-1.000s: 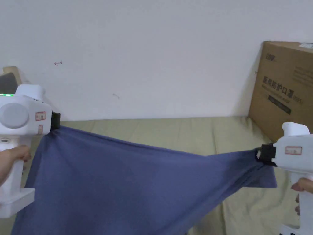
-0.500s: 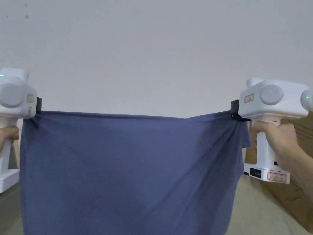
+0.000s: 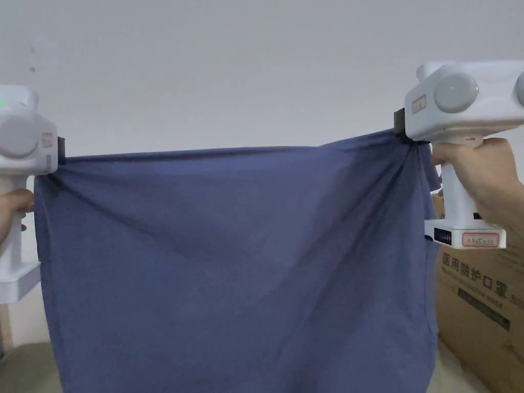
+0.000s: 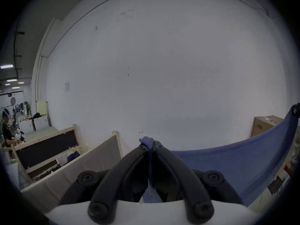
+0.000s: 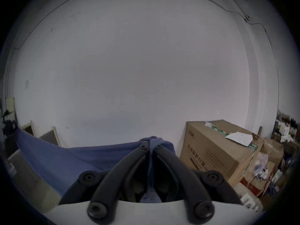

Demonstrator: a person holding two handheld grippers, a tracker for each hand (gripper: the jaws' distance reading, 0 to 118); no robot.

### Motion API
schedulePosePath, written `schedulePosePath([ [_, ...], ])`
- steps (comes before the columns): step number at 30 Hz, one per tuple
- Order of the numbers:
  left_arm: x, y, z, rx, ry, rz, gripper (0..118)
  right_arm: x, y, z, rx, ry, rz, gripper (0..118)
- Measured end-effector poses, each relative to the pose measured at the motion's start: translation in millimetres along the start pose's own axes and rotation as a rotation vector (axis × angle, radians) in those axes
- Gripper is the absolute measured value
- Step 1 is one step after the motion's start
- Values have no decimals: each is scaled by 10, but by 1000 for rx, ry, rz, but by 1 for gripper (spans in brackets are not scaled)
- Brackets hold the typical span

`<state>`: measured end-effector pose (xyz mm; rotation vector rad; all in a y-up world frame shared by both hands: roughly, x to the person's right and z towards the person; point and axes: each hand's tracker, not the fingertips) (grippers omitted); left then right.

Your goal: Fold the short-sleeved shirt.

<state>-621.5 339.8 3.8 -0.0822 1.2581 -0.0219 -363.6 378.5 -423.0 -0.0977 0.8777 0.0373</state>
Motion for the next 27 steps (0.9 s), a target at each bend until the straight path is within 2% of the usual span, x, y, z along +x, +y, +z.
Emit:
schedulePosePath([
  [1, 16, -12, 0, 9, 11, 15, 3, 18, 6, 7, 1, 12, -6, 0],
  [5, 114, -277, -17, 33, 3, -81, 3, 9, -210, 14, 3, -17, 19, 0],
  [9, 215, -841, -268, -48, -1, -70, 3, 29, -751, -220, -119, -3, -17, 0],
  [15, 431, -2295, -793, -312, -10, -81, 3, -18, -2110, -780, -366, -4, 23, 0],
  [20, 581, -3669, -867, -552, -33, -89, 3, 31, -3526, -1126, -622, 0, 59, 0],
  [23, 565, -4244, -739, -652, -30, -75, 3, 116, -4223, -1095, -727, -2, 23, 0],
  [27, 490, -4613, -459, -732, -28, -62, 3, 271, -4816, -850, -829, -18, -26, 0],
])
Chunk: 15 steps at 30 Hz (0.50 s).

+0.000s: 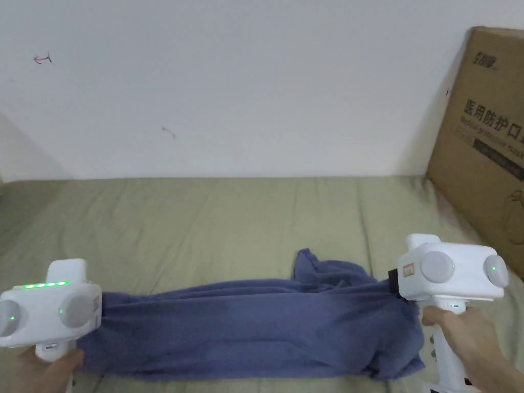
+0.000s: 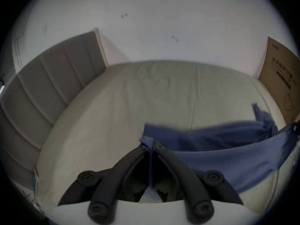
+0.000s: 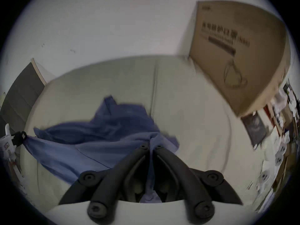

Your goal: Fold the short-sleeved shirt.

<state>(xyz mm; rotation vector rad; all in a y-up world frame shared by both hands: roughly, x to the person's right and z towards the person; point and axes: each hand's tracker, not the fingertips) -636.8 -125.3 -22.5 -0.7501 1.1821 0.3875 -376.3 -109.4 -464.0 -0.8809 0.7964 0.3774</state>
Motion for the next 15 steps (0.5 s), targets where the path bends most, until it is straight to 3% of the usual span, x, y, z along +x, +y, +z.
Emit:
schedulePosePath([
  [8, -327, -635, 808, 17, -27, 19, 3, 203, -923, 593, -7, 21, -15, 0],
  [15, -700, -1413, 1820, 34, -53, -4, 3, 313, -1915, 1493, 0, 40, 25, 0],
])
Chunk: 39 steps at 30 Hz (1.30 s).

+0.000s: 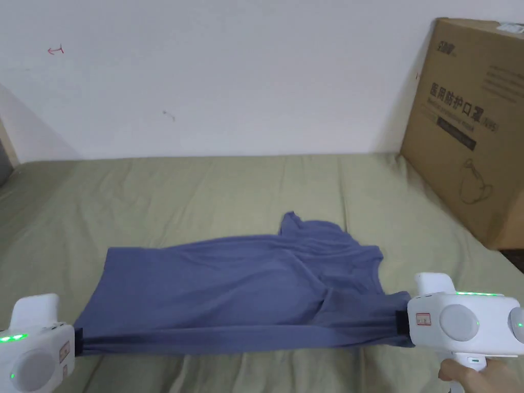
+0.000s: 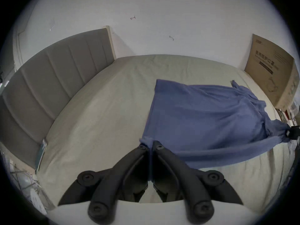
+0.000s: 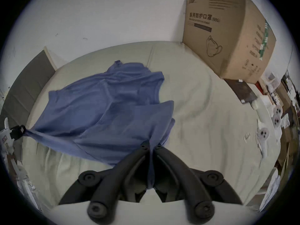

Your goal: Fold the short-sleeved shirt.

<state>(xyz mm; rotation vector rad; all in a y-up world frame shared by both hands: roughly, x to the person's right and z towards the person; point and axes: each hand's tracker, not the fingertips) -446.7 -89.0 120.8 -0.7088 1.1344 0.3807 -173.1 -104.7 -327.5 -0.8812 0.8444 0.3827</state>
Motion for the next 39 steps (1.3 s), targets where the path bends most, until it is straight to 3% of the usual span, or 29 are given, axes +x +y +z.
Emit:
schedulePosePath([
  [6, -303, -860, 717, -35, 3, 1, 3, 8, -1146, 680, -2, 1, 46, 0],
  [11, -502, -1412, 1079, -78, 17, -74, 3, 107, -1904, 964, -56, 27, -3, 0],
  [19, -477, -1731, 1128, -103, 16, -103, 5, 156, -2127, 993, -61, 42, -36, 0],
  [20, -455, -1740, 1125, -103, 14, -107, 10, 160, -2113, 994, -56, 44, -40, 0],
  [21, -459, -1732, 1120, -106, 13, -104, 24, 164, -2096, 988, -66, 45, -36, 7],
  [22, -469, -1722, 1112, -113, 9, -101, 56, 163, -2086, 1000, -68, 44, -30, 31],
  [23, -490, -1716, 1116, -120, -2, -89, 75, 160, -2081, 1003, -75, 24, -20, 54],
  [24, -500, -1723, 1139, -115, -15, -74, 86, 164, -2079, 1010, -88, 4, -10, 66],
  [27, -515, -1673, 1262, -98, -45, -62, 93, 198, -2044, 1123, -72, 9, -25, 66],
  [29, -518, -1688, 1346, -83, -67, -79, 92, 199, -2016, 1208, -48, 46, -50, 62],
  [30, -511, -1694, 1403, -75, -85, -85, 90, 238, -2007, 1196, -38, 64, -52, 53],
  [31, -500, -1700, 1459, -73, -107, -82, 74, 220, -2000, 1233, -30, 71, -45, 31],
  [32, -475, -1726, 1521, -57, -155, -73, 46, 186, -2000, 1264, -13, 64, -31, 12],
  [33, -457, -1745, 1580, -56, -187, -69, 46, 146, -2008, 1283, 3, 42, -19, 12],
  [34, -430, -1765, 1603, -65, -172, -68, 35, 124, -2031, 1293, 13, 18, -21, 8],
  [35, -381, -1820, 1608, -55, -135, -76, 11, 100, -2055, 1303, 16, 11, -34, 6],
  [36, -357, -1886, 1623, -40, -119, -80, 0, 96, -2084, 1303, 18, 41, -58, 4],
  [39, -388, -1991, 1595, -68, -159, -32, 0, 17, -2159, 1270, -5, 85, -92, 0],
])
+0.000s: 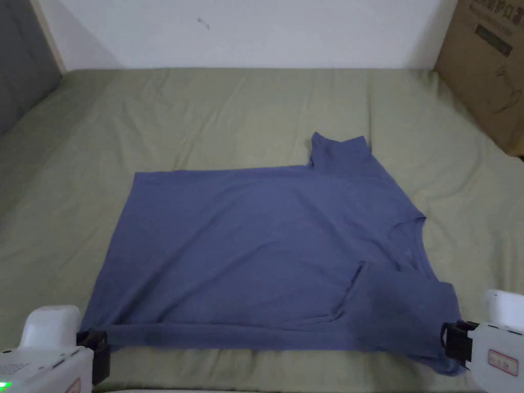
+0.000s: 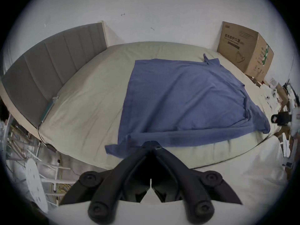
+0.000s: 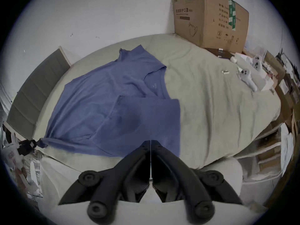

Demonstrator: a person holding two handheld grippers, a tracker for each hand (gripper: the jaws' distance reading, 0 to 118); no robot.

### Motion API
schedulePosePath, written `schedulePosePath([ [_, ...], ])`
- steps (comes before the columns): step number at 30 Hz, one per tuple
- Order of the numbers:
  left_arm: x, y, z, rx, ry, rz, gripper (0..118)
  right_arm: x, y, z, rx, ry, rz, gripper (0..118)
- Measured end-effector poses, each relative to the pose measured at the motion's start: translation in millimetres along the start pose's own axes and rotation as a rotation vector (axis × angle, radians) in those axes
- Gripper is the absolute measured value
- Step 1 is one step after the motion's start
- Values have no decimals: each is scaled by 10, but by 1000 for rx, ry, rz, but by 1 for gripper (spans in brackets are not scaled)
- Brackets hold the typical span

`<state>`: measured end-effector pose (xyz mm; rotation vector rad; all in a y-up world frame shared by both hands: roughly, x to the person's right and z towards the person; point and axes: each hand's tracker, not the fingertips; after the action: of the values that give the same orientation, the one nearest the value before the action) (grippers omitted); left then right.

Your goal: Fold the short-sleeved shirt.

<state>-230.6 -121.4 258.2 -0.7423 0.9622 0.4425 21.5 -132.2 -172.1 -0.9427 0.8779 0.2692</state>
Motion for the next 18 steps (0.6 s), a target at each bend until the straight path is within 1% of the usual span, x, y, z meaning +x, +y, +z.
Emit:
schedulePosePath([
  [3, -73, -66, -27, -10, -9, 27, 0, -27, -53, -78, -14, -9, 33, 0],
  [4, -93, -70, -29, -13, 0, 24, 6, -23, -56, -97, -23, -10, 38, 0],
  [5, -129, -77, -29, -13, 23, 12, 23, -8, -60, -107, -25, -8, 34, 0],
  [7, -212, -90, -74, -11, 41, -15, 71, -4, -59, -89, -33, 5, 2, 0],
  [8, -270, -94, -123, -7, 46, -16, 81, 10, -62, -100, -38, 9, -22, 0],
  [9, -318, -69, -153, -8, 48, -16, 83, 18, -65, -114, -40, 11, -36, 0],
  [12, -462, -5, -314, -14, 51, 4, 83, -1, -87, -163, -55, 6, -33, 0],
  [14, -549, 37, -430, -15, 24, 52, 81, -22, -102, -180, -67, 3, -22, 0],
  [15, -584, 42, -485, -39, -22, 92, 71, -34, -108, -174, -71, 5, -22, 0],
  [17, -603, 20, -577, -80, -76, 99, 1, -39, -113, -178, -79, 13, -25, 0],
  [18, -586, 1, -635, -115, -56, 72, 3, -40, -115, -178, -81, 13, -27, 0],
])
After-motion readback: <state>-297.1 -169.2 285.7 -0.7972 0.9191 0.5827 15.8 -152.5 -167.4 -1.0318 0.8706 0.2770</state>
